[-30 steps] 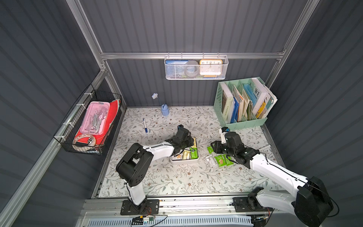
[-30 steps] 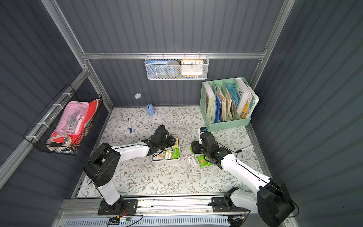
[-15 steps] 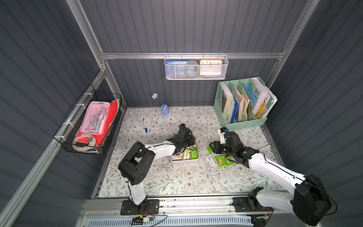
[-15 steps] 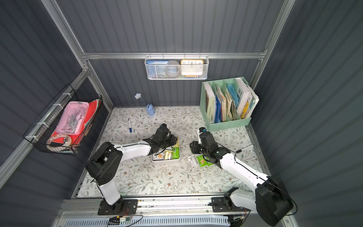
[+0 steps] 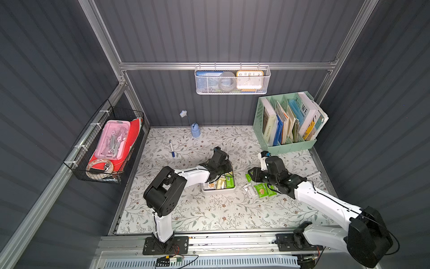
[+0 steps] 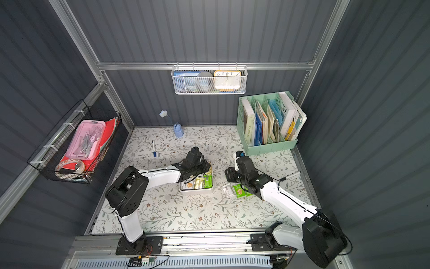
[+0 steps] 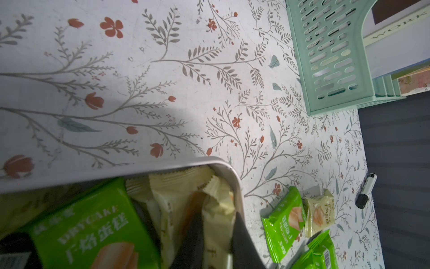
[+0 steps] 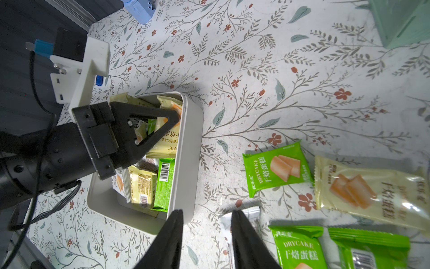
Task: Take the cookies out of the storage box
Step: Pick up the cookie from the storage box, then place the cookie at the center of the board.
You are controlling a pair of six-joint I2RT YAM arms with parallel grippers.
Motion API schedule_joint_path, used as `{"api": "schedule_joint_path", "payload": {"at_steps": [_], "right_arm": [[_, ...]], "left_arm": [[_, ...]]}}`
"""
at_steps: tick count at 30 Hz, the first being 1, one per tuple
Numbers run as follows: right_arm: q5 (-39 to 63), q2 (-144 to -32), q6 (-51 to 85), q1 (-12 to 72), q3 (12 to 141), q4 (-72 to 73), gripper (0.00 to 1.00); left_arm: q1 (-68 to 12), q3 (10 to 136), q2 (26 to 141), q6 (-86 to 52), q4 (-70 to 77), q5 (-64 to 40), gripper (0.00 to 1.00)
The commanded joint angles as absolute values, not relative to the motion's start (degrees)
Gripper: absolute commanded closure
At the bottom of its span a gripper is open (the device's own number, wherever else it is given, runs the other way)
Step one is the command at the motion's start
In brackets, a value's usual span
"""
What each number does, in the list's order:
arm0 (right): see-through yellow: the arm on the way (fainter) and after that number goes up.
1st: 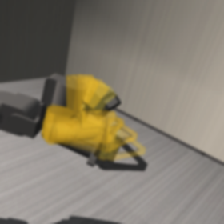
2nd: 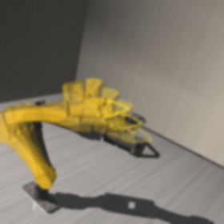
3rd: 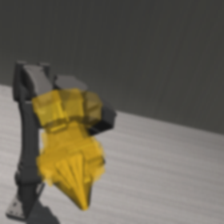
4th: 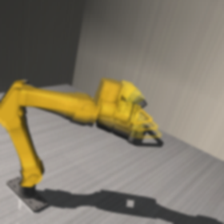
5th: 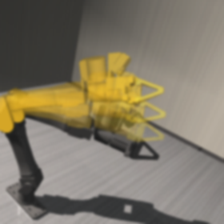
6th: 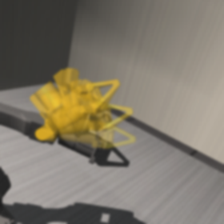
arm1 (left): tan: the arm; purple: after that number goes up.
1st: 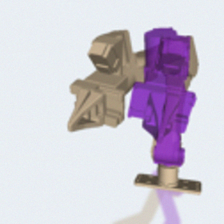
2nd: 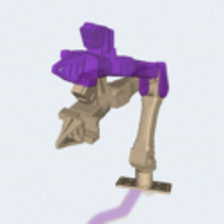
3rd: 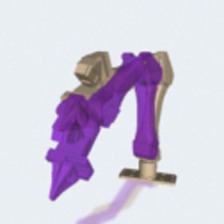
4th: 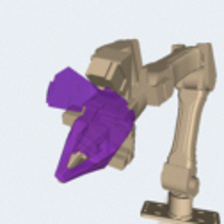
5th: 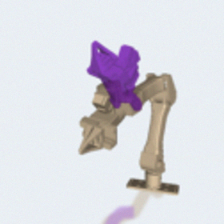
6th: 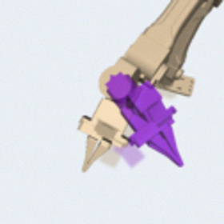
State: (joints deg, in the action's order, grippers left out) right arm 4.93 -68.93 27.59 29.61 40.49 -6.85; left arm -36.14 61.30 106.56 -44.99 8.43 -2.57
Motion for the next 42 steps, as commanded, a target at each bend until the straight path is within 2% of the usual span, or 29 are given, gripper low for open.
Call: {"api": "schedule_joint_path", "payload": {"at_steps": [1,4,15,24,29,35,42], "right_arm": [[5.10,-68.33,27.64,29.41,40.97,-6.75,0.61],[5.10,-67.79,27.78,29.43,41.00,-7.03,0.61],[1.76,-61.65,29.77,27.66,38.41,-5.77,0.61],[-3.37,-54.62,31.10,24.45,34.66,-8.08,0.61],[-4.81,-50.65,31.49,23.64,33.07,-9.39,0.61],[-4.89,-49.21,31.97,23.38,32.27,-9.50,0.62],[-3.39,-51.45,32.95,23.30,31.96,-7.57,0.62]], "left_arm": [[-36.41,61.98,105.40,-43.56,5.95,-1.14,0.87],[-36.42,61.25,103.57,-43.77,6.39,-0.63,0.90],[-38.13,57.81,94.26,-47.87,10.20,0.53,0.94],[-46.87,70.78,107.54,-48.17,7.12,3.91,0.94],[-49.44,75.61,113.74,-48.55,1.36,9.57,0.93],[-50.36,73.16,114.04,-50.84,-0.36,13.89,0.92],[-50.45,73.31,115.57,-51.86,-2.07,13.73,0.90]]}}
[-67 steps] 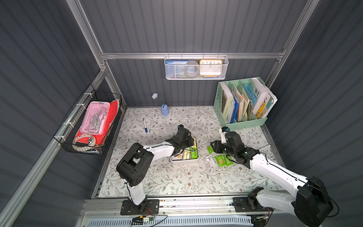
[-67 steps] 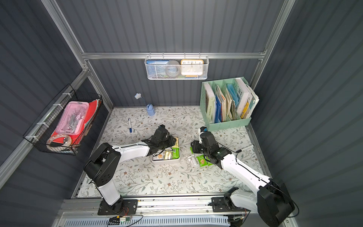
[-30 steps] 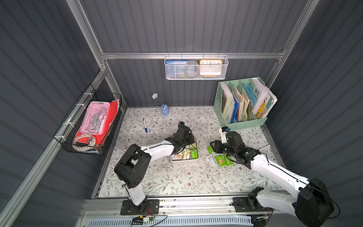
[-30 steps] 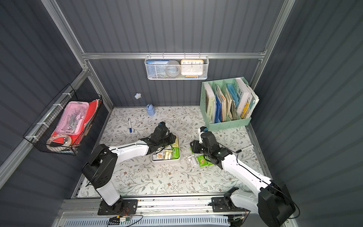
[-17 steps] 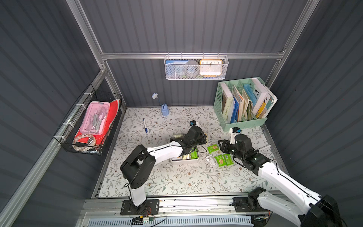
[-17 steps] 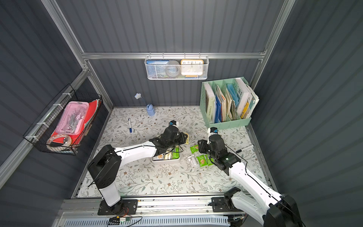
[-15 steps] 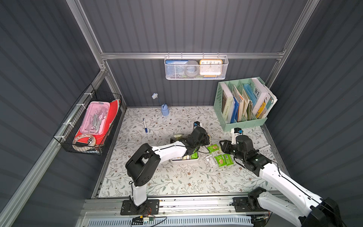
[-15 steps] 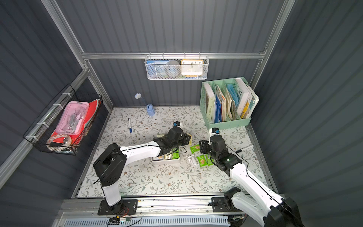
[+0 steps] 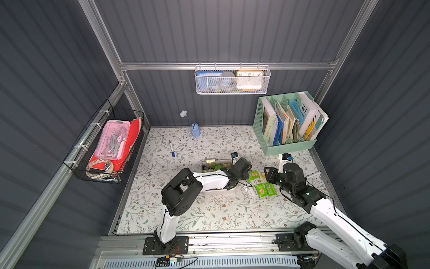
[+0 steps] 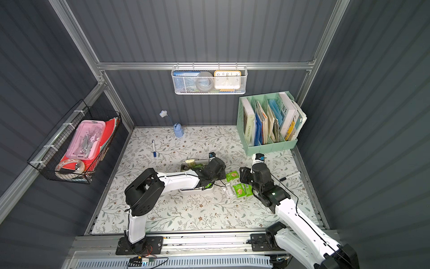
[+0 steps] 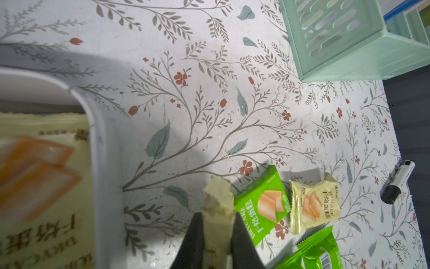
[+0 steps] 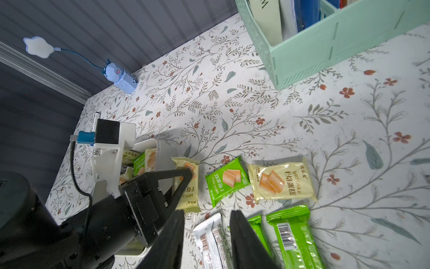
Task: Take the cookies out of the storage box
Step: Place the cookie at the center of the board, then pick up the cookie from the storage box.
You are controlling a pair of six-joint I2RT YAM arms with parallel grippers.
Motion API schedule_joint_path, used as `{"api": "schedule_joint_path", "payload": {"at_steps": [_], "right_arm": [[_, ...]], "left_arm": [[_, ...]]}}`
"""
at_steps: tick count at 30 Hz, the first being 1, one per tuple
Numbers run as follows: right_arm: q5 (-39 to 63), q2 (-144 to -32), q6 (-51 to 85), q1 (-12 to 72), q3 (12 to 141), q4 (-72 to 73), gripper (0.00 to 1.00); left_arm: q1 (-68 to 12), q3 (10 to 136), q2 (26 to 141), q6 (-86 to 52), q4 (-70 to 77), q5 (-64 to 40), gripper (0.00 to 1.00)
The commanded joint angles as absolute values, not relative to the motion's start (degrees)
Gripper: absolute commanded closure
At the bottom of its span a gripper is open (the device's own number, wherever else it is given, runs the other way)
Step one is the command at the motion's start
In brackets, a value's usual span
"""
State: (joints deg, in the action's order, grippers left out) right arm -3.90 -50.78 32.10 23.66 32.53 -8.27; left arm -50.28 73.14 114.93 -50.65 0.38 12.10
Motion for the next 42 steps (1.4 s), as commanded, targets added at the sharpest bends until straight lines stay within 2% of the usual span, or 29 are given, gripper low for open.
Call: {"api": "schedule_joint_path", "payload": {"at_steps": [1,3,5,8,10,15,21,26,37,42], "right_arm": [[-3.34,-51.66,33.04,23.34,31.99,-7.39,0.62],[-3.13,-52.02,33.15,23.26,32.05,-6.96,0.62],[-2.99,-52.37,33.05,23.32,32.19,-6.80,0.62],[-2.79,-52.78,32.80,23.30,32.75,-6.97,0.63],[-2.65,-52.91,32.86,23.29,32.89,-7.03,0.63],[-0.89,-53.56,31.97,23.36,33.46,-6.39,0.63],[6.80,-58.14,31.18,23.94,38.14,-7.30,0.64],[11.13,-65.36,28.51,27.53,43.56,-7.48,0.64],[11.65,-83.98,21.46,37.58,57.48,-7.08,0.56],[11.51,-92.13,12.64,40.40,63.19,-5.00,0.51]], "left_arm": [[-50.45,73.30,115.58,-51.85,-2.34,13.75,0.86],[-50.49,73.34,115.84,-51.77,-3.06,13.72,0.72],[-50.45,72.95,115.83,-51.55,-3.36,14.39,0.62],[-50.45,72.53,115.15,-51.08,-3.98,16.24,0.52],[-50.45,72.11,114.12,-50.98,-4.47,17.54,0.50],[-50.52,69.45,108.72,-50.36,-2.56,20.08,0.49],[-50.54,61.62,97.53,-51.41,9.27,17.68,0.49],[-49.18,59.47,91.15,-51.89,7.20,21.69,0.49],[-35.61,44.29,75.88,-54.75,8.88,18.02,0.50],[-27.66,38.47,72.54,-55.58,10.73,12.79,0.50]]}}
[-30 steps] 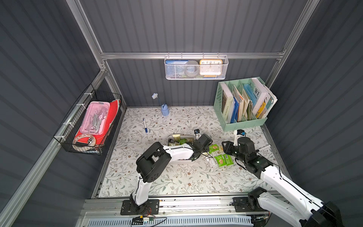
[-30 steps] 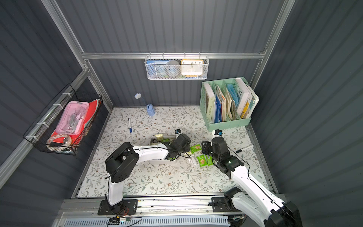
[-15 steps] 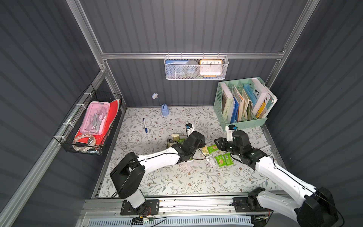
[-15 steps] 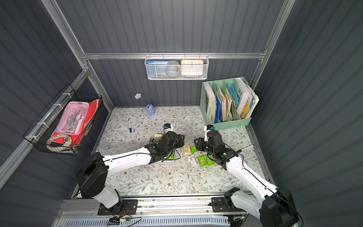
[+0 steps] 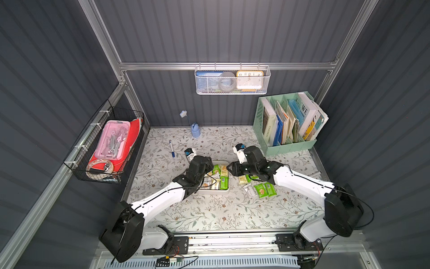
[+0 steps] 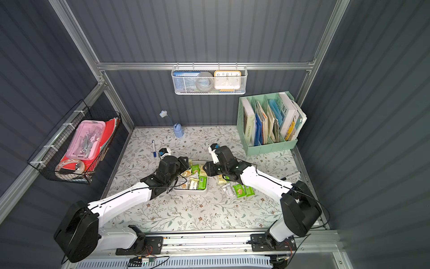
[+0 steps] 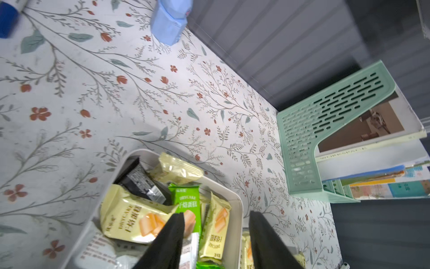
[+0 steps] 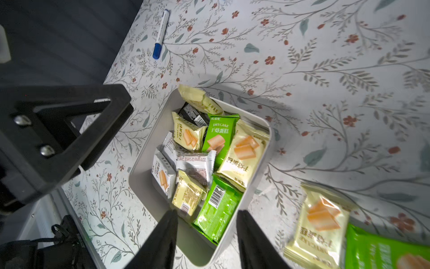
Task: Take the cookies out of the storage box
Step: Pick up the cookie from the storage box.
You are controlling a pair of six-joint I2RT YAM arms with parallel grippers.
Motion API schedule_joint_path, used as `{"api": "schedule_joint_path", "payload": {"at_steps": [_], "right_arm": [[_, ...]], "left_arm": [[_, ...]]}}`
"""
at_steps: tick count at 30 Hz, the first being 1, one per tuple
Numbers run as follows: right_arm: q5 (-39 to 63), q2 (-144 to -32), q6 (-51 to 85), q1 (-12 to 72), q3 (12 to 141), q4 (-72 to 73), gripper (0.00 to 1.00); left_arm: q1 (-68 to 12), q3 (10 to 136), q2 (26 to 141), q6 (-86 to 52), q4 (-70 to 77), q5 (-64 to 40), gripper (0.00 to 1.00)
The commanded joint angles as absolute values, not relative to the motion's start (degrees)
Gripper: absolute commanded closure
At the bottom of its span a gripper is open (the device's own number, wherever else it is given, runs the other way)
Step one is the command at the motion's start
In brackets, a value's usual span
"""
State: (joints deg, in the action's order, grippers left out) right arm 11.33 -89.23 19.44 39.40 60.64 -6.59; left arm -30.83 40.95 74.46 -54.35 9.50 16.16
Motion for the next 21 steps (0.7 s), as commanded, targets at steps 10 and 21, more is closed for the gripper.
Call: {"api": "schedule_joint_path", "payload": {"at_steps": [10,21], "right_arm": [[11.95,-105.89,-12.26,40.53,76.52,-10.02,0.49],[19.33,-117.00,-24.39,40.67,91.47,-18.67,0.48]], "left_arm": [[-15.44,29.03,73.95,-58.86,20.56,3.25,0.49],[-14.06,27.51,77.21,-60.98,24.55,0.97,0.49]]}}
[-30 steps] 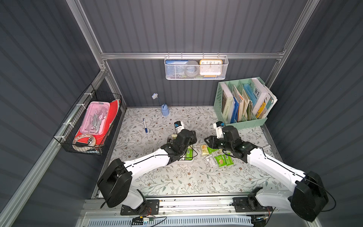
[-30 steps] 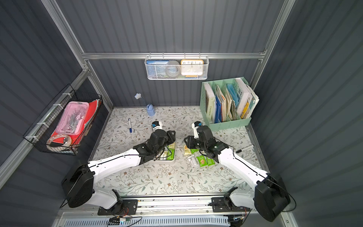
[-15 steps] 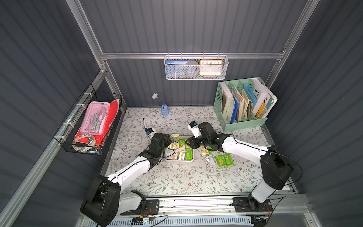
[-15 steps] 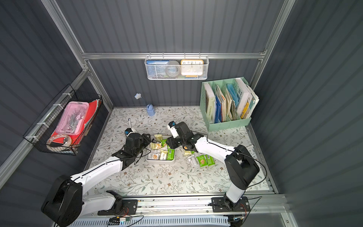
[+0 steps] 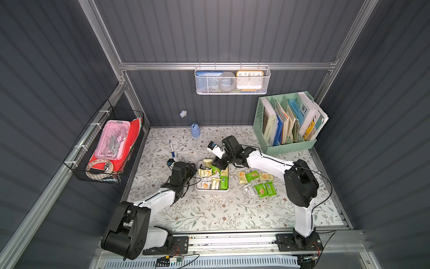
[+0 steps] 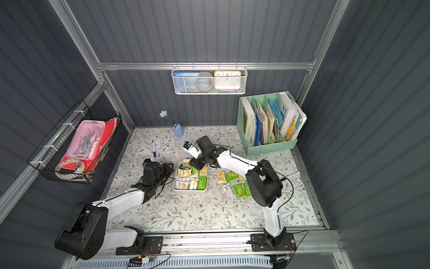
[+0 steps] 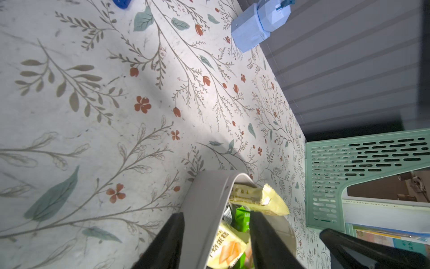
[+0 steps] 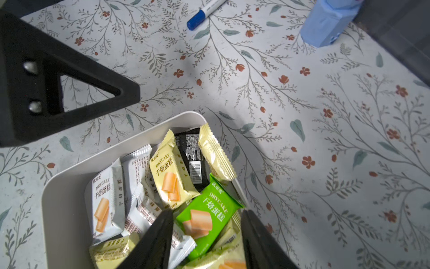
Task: Take the cookies out of the storage box
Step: Pick up the cookie from the storage box.
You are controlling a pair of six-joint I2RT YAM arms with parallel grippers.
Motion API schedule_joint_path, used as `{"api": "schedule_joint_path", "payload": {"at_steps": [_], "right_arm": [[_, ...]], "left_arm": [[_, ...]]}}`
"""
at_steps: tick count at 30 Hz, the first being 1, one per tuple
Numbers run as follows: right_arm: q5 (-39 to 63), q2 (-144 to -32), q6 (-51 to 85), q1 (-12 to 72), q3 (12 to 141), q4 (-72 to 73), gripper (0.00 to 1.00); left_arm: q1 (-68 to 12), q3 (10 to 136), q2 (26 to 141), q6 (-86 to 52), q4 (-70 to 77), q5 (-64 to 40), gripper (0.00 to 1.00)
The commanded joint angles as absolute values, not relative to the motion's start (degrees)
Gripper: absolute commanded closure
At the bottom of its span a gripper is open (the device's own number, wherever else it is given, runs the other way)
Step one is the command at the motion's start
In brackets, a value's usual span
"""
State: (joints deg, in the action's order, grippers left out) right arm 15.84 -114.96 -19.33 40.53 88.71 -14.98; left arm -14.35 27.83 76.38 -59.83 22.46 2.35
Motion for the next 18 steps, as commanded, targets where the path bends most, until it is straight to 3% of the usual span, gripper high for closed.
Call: {"api": "schedule_joint_path", "payload": {"at_steps": [1,18], "right_arm": [[19.02,-117.86,-24.73,40.68,92.46,-19.09,0.48],[14.96,-129.23,-29.27,41.59,105.94,-24.41,0.56]], "left_arm": [[-13.98,27.35,77.25,-61.19,24.81,0.94,0.49],[-13.71,23.47,77.08,-64.60,28.86,0.97,0.50]]}}
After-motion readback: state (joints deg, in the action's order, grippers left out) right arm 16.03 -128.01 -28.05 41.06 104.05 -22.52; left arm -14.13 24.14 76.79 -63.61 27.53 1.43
